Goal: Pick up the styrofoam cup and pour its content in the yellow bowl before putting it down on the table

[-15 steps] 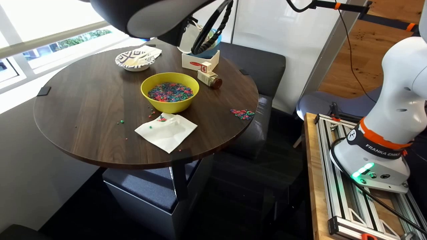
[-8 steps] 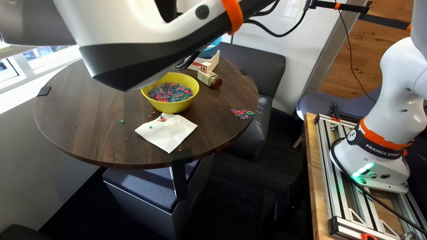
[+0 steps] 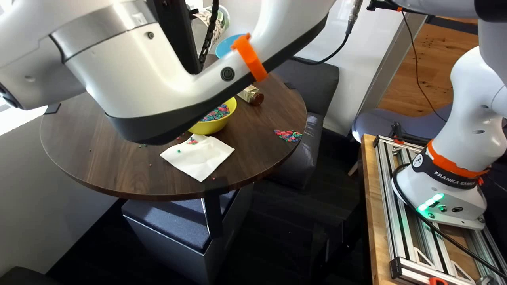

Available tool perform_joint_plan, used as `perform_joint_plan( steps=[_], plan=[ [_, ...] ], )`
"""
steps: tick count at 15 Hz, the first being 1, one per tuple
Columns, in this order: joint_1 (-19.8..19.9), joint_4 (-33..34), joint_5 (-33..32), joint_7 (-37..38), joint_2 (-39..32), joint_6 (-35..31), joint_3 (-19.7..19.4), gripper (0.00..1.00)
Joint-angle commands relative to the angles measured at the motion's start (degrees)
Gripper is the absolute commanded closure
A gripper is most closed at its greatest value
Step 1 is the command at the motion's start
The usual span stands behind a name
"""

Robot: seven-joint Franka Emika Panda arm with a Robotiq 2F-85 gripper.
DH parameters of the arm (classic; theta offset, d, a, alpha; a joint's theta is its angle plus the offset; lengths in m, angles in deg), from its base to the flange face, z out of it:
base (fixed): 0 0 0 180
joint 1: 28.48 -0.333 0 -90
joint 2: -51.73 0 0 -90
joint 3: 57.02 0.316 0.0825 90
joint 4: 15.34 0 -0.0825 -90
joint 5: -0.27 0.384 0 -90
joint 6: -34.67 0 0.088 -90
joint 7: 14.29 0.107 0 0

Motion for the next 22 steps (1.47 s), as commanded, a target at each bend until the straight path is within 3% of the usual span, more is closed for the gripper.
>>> perform_joint_plan(
  steps=[1,14,20,22],
  plan=[
    [-1.38,0.84,-4.96,-8.36,-1.94,1.74,-0.76,0.99],
    [-1.02,-3.48,-11.27,-23.78,-1.46,0.94,-0.78,0.99],
    [-0.46,-4.74,-14.31,-27.06,-0.89,0.53,-0.7,0.99],
    [0.85,-2.89,-11.08,-25.26,-0.48,-0.3,1.24,0.99]
  ],
)
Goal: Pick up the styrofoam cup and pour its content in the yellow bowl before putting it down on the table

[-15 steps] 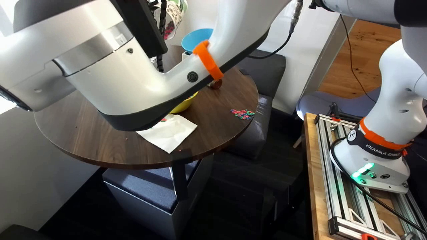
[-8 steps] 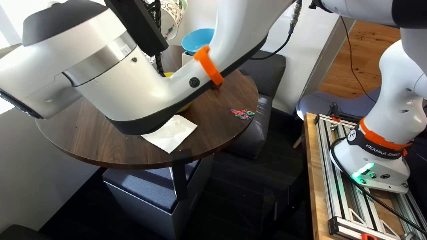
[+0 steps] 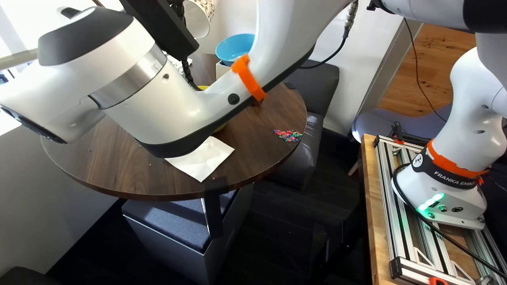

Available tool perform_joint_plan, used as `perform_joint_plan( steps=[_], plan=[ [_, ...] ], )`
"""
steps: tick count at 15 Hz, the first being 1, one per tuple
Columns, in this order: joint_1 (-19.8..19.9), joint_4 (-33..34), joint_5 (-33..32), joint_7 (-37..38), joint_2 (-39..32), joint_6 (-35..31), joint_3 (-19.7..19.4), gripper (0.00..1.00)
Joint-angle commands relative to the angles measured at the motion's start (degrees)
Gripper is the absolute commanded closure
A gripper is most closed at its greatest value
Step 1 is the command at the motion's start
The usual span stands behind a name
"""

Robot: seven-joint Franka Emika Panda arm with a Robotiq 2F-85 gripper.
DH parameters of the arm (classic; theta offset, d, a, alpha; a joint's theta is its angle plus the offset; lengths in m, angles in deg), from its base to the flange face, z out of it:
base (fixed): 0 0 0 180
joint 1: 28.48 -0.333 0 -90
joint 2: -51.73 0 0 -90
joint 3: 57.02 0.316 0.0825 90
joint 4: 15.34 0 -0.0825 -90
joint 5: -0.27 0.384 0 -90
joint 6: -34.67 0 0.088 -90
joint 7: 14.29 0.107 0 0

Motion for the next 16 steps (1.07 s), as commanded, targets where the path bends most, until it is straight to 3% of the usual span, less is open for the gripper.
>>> perform_joint_plan(
  steps=[1,9,16],
  plan=[
    [2.37,1.23,4.24,2.23,1.75,-0.88,3.56,0.99],
    [8.45,1.29,20.56,3.82,14.85,0.17,5.89,0.99],
    [13.81,4.72,40.85,7.2,20.28,0.87,4.99,0.99]
  ],
)
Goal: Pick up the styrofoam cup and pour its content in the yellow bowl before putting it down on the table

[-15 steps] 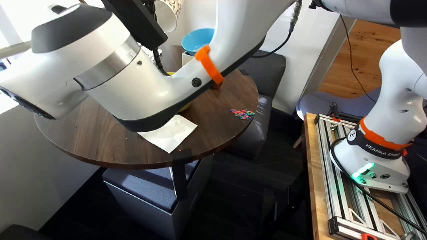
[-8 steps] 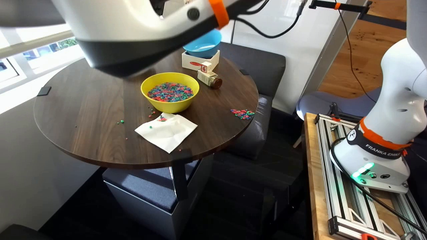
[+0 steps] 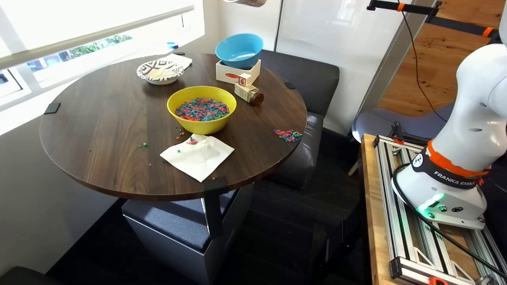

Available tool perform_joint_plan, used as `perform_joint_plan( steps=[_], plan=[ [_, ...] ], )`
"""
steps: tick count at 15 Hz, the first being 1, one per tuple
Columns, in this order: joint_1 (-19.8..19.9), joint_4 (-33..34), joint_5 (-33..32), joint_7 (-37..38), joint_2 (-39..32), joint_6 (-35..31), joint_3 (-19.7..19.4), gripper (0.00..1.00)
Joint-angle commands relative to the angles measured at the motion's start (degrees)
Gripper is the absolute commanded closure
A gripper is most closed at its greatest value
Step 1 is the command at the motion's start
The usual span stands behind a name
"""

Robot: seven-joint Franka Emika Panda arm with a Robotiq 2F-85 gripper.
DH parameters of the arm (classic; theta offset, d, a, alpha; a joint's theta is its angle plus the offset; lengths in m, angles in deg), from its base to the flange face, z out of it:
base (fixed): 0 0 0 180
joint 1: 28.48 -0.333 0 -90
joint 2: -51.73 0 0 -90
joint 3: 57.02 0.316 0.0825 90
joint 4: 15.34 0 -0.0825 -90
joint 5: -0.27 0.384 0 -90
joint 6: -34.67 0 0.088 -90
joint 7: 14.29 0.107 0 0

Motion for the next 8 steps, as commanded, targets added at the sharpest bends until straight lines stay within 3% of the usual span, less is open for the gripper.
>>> perform_joint_plan(
  steps=[1,5,8],
  plan=[
    [2.55,1.46,10.8,4.07,0.9,1.14,-0.02,0.99],
    [3.59,4.35,22.6,11.86,-0.19,1.24,-1.22,0.99],
    [5.92,4.44,31.33,17.15,0.34,-0.84,0.04,0.99]
  ],
)
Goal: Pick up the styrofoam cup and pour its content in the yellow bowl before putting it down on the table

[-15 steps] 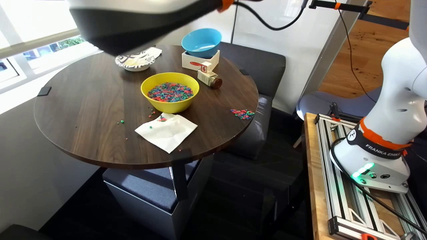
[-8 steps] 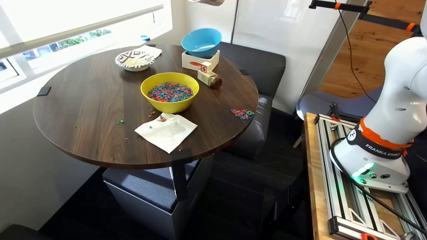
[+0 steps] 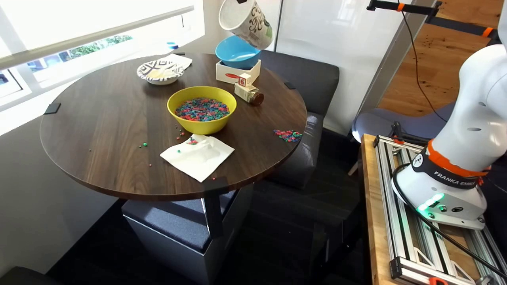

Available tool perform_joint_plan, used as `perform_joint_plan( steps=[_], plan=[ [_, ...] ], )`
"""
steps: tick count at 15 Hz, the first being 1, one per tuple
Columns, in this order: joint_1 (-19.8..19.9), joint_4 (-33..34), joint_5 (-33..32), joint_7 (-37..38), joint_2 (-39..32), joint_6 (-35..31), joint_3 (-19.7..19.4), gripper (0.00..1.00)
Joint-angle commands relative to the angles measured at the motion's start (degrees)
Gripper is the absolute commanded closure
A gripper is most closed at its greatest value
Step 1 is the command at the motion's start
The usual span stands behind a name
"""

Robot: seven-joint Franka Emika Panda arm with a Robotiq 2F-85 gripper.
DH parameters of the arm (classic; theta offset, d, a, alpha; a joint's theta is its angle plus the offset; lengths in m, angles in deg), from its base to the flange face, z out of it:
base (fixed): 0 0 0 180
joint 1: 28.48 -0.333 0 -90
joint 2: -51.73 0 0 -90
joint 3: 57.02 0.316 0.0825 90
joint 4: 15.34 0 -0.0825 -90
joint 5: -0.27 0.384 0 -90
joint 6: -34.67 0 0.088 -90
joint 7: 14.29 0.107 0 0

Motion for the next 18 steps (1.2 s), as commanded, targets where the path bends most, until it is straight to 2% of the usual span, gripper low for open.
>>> perform_joint_plan(
  steps=[1,2,3,6,12,18],
  plan=[
    [1.86,0.79,9.82,7.91,0.48,-2.85,0.78,0.99],
    [1.45,-1.47,9.18,10.71,1.93,-7.0,0.6,0.99],
    [0.87,0.7,6.71,6.18,0.14,-2.95,0.04,0.97],
    [0.94,0.63,7.52,8.9,0.45,-5.78,0.14,0.97],
    [4.85,2.53,19.66,21.92,-0.2,-10.68,-0.17,0.99],
    [6.31,4.72,21.68,36.56,-1.72,-16.58,-1.91,0.99]
  ],
)
